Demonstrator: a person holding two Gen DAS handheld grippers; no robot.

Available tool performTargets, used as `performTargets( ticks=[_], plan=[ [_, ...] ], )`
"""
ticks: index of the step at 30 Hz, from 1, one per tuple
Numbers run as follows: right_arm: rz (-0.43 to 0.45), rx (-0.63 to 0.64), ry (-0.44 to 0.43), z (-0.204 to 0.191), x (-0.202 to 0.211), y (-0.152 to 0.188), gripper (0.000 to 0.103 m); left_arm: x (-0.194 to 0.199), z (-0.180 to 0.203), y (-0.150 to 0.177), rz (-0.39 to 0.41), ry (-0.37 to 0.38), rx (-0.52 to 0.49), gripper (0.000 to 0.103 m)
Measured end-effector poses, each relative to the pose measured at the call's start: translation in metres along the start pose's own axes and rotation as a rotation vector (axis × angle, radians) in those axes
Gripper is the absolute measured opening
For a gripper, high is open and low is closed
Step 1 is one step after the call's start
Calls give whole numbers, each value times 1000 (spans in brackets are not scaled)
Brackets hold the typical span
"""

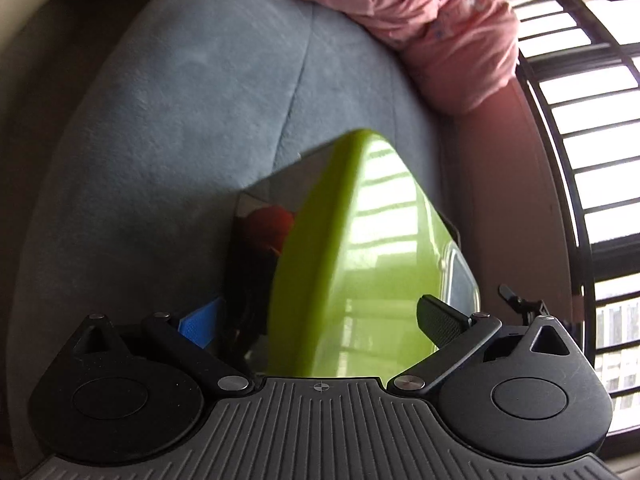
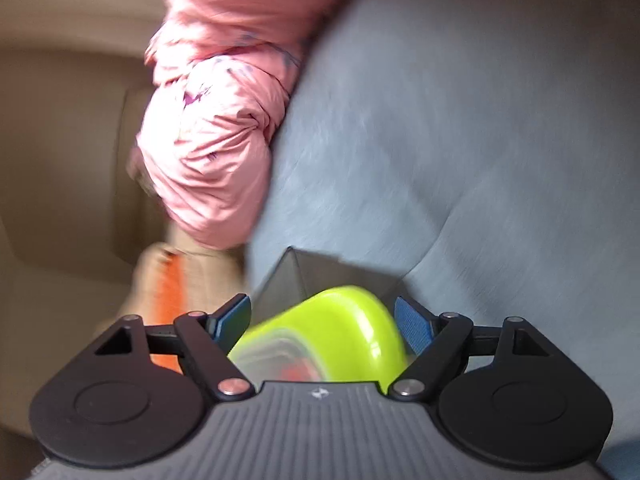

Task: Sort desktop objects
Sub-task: 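Lower the green lid onto the clear box with the right tool, then open the right tool and withdraw it from the lid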

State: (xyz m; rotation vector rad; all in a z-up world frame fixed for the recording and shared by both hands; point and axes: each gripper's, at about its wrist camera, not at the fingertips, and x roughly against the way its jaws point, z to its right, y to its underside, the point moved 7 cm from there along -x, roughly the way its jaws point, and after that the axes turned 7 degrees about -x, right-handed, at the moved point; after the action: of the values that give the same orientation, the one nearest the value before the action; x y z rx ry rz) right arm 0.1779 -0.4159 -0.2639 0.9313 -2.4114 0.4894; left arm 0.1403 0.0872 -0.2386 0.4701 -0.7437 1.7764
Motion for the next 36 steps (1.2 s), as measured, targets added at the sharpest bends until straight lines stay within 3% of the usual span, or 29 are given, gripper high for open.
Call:
performTargets(
  ticks=[3,6,13,16,24,29,36],
  plan=[
    [40,186,81,-20,19,9,81,-4,8,-2,-1,-5,-12,103],
    [-51,220,23,-31,30,30,82,-4,14,0,-3,10,-17,103],
    [-77,277,80,-21,40,70,79,1,38,-5,45,3,-83,103],
    [-70,349,171,-24,24,69,67,1,41,-9,53,-15,-80,103],
    [52,464,277,-64,-16,37,67,-20,23,-15,29,-37,10,103],
    [66,516,291,-71,-24,28,67,-27,20,-14,-4,-95,4,103],
    [92,537,261,-75,-15,34,65,0,9,-22,54,-154,29,103]
  ],
)
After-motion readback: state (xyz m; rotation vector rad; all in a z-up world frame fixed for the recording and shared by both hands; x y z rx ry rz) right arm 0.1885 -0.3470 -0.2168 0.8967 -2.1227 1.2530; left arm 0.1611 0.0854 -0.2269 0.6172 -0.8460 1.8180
